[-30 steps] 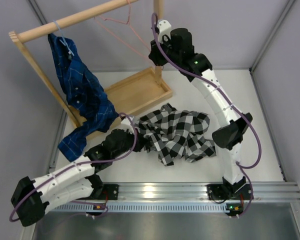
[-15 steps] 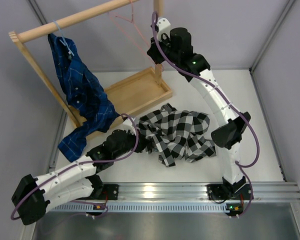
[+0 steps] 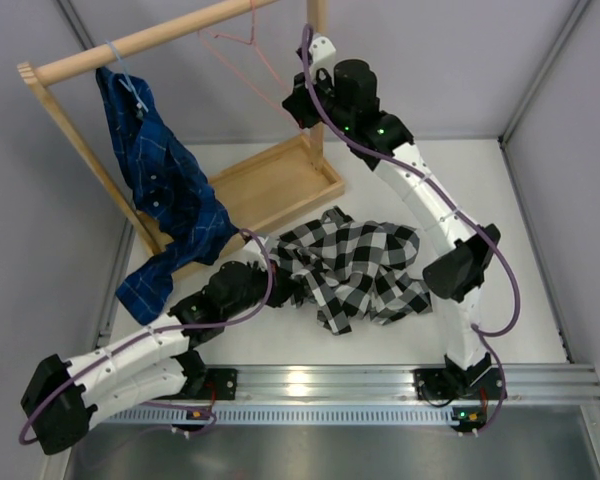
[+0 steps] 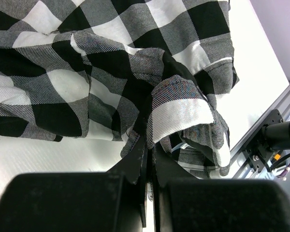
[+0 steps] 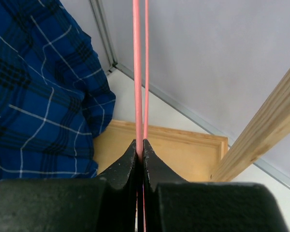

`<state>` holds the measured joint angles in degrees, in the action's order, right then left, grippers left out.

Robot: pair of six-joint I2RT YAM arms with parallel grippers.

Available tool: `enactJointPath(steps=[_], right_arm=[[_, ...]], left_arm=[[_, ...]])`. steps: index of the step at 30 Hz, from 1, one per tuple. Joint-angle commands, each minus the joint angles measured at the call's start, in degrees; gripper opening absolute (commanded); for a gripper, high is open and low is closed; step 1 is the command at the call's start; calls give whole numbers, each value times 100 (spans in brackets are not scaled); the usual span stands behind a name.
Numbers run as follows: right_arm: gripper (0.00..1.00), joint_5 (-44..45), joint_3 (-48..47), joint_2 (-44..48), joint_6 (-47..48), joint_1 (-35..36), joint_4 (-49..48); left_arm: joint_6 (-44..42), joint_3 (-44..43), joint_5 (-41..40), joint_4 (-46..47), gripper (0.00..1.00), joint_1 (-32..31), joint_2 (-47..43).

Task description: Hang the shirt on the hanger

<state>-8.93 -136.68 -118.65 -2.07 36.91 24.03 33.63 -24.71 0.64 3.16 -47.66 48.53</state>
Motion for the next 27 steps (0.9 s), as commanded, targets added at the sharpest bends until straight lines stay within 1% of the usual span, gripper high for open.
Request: enactJointPath(steps=[1,10,12,16,18,19,20,21,22,23,24,25,26,27], right_arm=[[0,-109,27,579,-276,62,-838],[0,-241,80,957,-461,54,-1041],[0,-328,238,1063,-514,54,-1067],[0,-364,809,1650,-541,54,-1103],[0,-294,1344,1941,-497,54,-1076],[0,-276,1555,2282,-470,45,-1050],[0,-241,2035,2476,-427,36,-980],[0,-267,2319,2661,-400,45,-962],[0,-302,2583,3072,-348,45,-953],[0,-268,3099,3285,-295,45,-883],[0,-224,3347,3478,-260,45,-822],[0,-189,3585,3915,-233,45,-752],[0,-127,4066,4172,-207,45,-525],[0,-92,4314,4418,-207,45,-383]], left_arm=[[118,62,111,387,0,11,-125],[205,124,138,379,0,11,-213],[241,89,181,379,0,11,-221],[285,-69,182,212,0,11,-265],[311,-139,59,46,0,11,-327],[329,-209,-2,1,0,11,-353],[337,-236,-3,-43,0,11,-371],[364,-271,-290,-78,0,11,-414],[390,-341,-345,-139,0,11,-424],[408,-394,-398,-175,0,11,-398],[417,-464,-459,-236,0,11,-362],[451,-552,-643,-367,0,11,-310],[487,-744,-758,-534,0,20,-248],[496,-859,-837,-579,0,20,-65]])
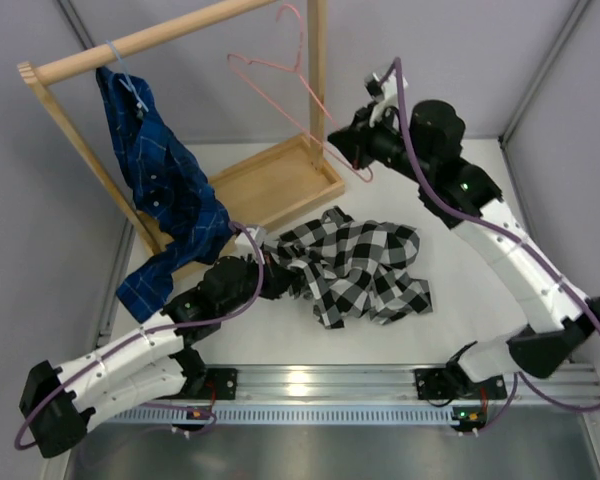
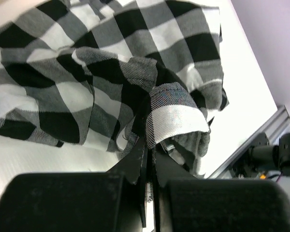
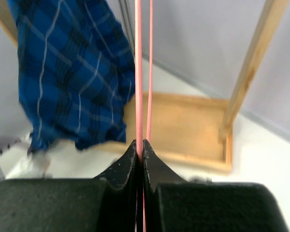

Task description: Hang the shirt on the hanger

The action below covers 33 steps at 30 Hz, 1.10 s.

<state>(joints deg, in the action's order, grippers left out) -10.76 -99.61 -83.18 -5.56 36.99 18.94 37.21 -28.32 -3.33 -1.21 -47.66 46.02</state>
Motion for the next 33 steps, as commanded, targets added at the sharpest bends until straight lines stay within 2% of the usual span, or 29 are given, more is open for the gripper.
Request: enactJointPath(steps=[1,3,4,7,10,13,16,21,27,33], right_arm=[[0,144,845,1456,108,27,284],[0,329,1609,2109,12,36,846],[0,225,1855,2800,-50,36,1040],[0,92,2856,4040,-356,36,2129],[0,101,3428,5192,-812,27,2903],[0,-144,3624,5924,-1112,36,3674],[0,-381,3730,6286,-1245,36,4431],[0,-479,3642,6779,-1447,36,4935],[0,-243,3923,6859,-1650,-17,4857],[0,302,4125,6350,-1799,-25,4356]], left_arm=[[94,-613,-397,-142,0,46,319],[-64,-1148,-230,-230,0,142,863],[-134,-1350,-38,-282,0,239,1074],[-249,-2036,305,-362,0,476,1795],[-302,-2432,544,-248,0,714,2305],[-390,-2810,702,-195,0,916,2745],[-522,-3232,834,-169,0,978,3158],[-373,-3514,1097,24,0,1171,3694],[-83,-3479,1722,595,0,1189,4064],[164,-3136,1985,1176,0,1189,4108]])
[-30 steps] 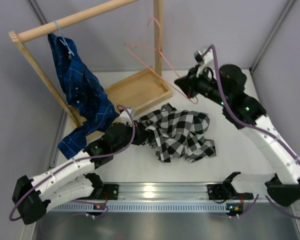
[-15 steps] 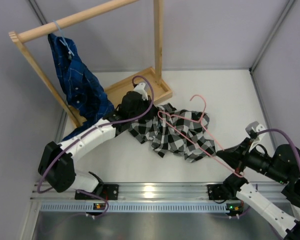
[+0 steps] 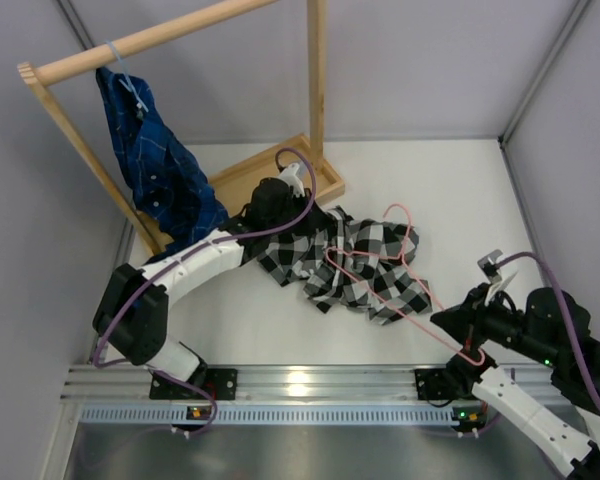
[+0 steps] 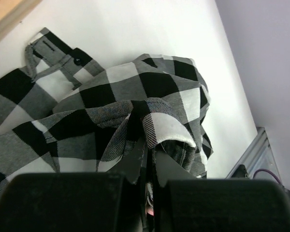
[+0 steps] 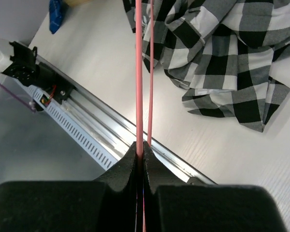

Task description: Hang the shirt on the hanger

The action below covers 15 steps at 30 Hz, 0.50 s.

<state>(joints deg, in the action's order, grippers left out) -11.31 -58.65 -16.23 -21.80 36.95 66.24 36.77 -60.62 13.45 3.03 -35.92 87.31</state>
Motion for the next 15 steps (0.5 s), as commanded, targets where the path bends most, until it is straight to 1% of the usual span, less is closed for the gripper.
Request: enactJointPath(steps=[1,3,7,11,13,15], right_arm=[[0,549,-14,-407,-184,-21,-444],[0,822,-85,-565,-193,-21,-445],[0,1726,-444,-864,26,-30,-121],[0,2018,-621,-1233,202,-21,3],[0,2133,-769,-1374,299,-12,-5],[0,1985,-866,-1488,378,-12,-119]], left_arm=[[207,120,324,769,0,15,-21],[164,182,333,779,0,15,-47],[-47,278,114,611,0,24,-161],[-267,261,324,550,0,15,-153],[-329,261,290,436,0,6,-153],[-408,288,429,418,0,-3,-188]])
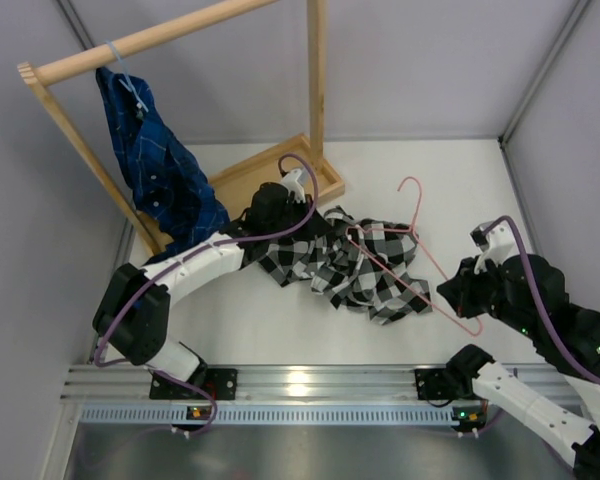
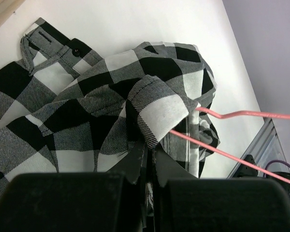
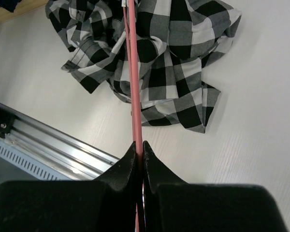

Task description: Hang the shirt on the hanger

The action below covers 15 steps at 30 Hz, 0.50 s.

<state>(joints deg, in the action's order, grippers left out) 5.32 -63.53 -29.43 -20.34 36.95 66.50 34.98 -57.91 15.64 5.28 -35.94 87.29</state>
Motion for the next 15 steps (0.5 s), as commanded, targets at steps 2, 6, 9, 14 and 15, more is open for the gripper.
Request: enactJointPath(steps=[2,6,9,14,15], right_arm=[[0,67,-371,-273,346,-21,-251],[0,-1417,58,-108,592,-21,-1093],[0,-2165,402,60,566,-21,-1640],[0,-2571,911,288,435,-21,-2322],[0,-2676,1104,393,321,-21,-2569]], left_arm=[[-333,-27,421,184,0,-35,-221],[-799,-473,870,-350,0,-368,-230],[-1011,-677,740,-956,0,-466,-466],[-1362,-800,728,-1678,0,-527,-1265],[-1389,-827,817,-1818,0,-589,-1388]])
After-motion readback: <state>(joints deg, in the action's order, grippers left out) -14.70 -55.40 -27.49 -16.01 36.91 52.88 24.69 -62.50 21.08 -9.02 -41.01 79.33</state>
